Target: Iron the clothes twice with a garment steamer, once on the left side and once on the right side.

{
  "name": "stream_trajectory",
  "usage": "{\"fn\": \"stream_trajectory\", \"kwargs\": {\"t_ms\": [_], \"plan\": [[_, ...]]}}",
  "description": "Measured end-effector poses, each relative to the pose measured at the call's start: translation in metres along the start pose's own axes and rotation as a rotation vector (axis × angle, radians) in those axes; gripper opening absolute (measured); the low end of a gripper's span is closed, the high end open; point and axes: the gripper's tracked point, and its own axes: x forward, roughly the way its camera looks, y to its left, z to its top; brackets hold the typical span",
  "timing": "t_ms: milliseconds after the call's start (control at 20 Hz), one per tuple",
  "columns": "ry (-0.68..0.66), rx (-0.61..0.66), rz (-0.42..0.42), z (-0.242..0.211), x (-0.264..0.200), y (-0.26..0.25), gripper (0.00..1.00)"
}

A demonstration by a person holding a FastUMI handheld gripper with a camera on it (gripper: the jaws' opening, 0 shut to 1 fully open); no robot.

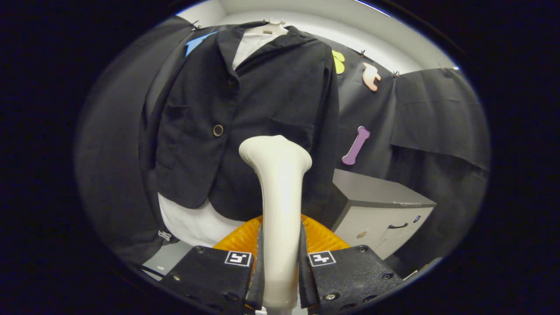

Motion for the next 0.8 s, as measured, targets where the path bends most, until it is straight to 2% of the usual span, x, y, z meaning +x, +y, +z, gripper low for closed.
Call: {"fn": "stream_trajectory", "kwargs": {"t_ms": [400, 800], "plan": [[0.138, -0.032, 0.028, -0.066, 0.012, 0.009, 0.34], [0.201, -0.077, 0.045, -0.106, 0.021, 0.008, 0.34]]}}
